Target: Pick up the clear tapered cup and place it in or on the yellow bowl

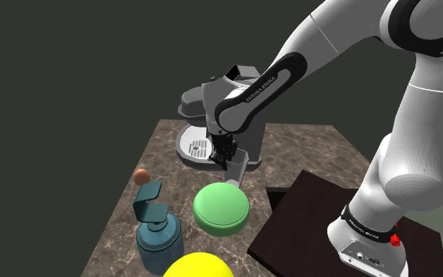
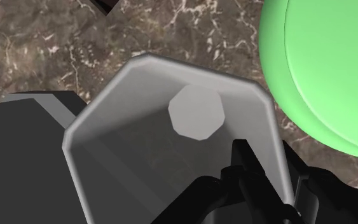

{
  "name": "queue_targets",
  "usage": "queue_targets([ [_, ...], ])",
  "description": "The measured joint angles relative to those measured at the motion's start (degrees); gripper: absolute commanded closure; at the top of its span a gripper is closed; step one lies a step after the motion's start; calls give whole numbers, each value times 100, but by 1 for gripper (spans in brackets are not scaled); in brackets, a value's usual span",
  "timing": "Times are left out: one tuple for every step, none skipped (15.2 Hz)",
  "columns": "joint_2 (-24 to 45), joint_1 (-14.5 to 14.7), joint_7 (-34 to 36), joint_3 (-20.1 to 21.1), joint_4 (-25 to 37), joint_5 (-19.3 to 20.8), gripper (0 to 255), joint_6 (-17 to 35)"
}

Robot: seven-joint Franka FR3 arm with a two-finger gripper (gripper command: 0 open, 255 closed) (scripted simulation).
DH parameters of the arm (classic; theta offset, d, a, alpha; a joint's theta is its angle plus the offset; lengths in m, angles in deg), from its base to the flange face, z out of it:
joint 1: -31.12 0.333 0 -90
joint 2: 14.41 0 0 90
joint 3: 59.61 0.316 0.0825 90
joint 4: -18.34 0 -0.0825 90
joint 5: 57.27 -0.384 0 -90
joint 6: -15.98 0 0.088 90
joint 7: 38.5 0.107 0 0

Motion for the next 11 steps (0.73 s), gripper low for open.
queue_targets([
  [0,0,0,0,0,0,255,0],
  [0,0,0,0,0,0,255,0],
  [0,0,0,0,0,0,255,0],
  [-21,-2,-8,0,10,-6,255,-33],
  [-75,-5,-21,2,2,-18,255,-78],
  [-113,-3,-27,6,21,-30,255,-136],
  [-168,-4,-40,9,43,-44,255,-210],
  [-230,-4,-52,12,54,-60,255,-281],
  [-281,-7,-66,12,66,-71,255,-343],
  [-333,-12,-88,11,100,-84,255,-427],
  [-380,-12,-99,12,122,-96,255,-495],
])
